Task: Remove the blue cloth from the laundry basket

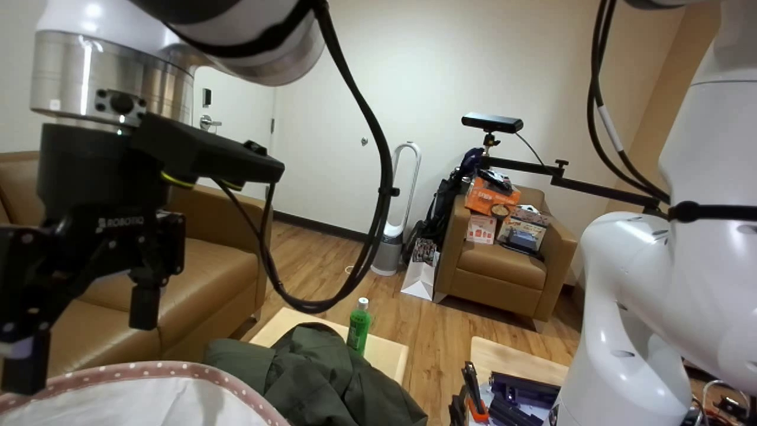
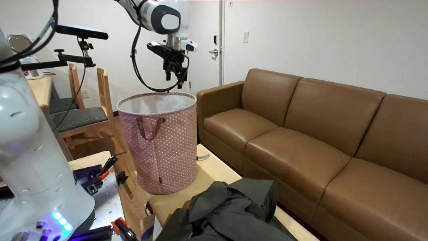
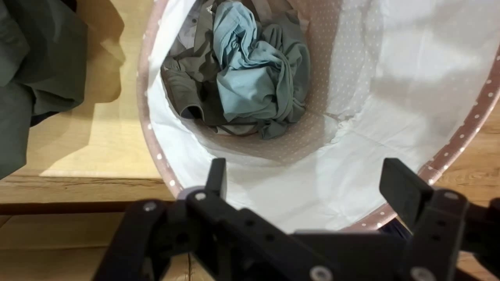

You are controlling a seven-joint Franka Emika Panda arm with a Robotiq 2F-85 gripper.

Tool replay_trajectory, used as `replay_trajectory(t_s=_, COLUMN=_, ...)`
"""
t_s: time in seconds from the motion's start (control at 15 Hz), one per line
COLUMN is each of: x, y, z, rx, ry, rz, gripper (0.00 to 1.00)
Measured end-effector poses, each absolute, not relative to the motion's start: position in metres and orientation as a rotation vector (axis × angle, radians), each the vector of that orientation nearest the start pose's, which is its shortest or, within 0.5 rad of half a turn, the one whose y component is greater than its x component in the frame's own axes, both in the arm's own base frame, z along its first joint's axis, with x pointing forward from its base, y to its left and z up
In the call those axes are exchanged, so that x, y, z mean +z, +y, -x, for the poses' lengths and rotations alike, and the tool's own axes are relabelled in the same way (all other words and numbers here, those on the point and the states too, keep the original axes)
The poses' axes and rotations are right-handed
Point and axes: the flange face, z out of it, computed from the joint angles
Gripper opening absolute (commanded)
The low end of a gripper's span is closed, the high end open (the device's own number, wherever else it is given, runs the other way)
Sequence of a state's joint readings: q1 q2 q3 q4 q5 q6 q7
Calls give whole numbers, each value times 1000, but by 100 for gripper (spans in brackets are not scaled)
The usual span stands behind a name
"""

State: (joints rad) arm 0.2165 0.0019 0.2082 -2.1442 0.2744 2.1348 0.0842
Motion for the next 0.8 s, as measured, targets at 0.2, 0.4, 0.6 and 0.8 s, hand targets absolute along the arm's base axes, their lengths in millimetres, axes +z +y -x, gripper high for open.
replay_trajectory(t_s=0.2, x=396, y=237, z=-482, rx=141, ry=-236, rz=2940, gripper=100)
replay_trajectory(t_s=0.4, x=361, y=261, z=-476, rx=250, ry=-228, rz=2942, gripper=100)
replay_trajectory(t_s=0.6, x=307, y=291, z=-473, rx=347, ry=-249, rz=2937, gripper=100)
replay_trajectory(t_s=0.8, x=257, y=313, z=-477, rx=373, ry=-238, rz=2944, gripper=100)
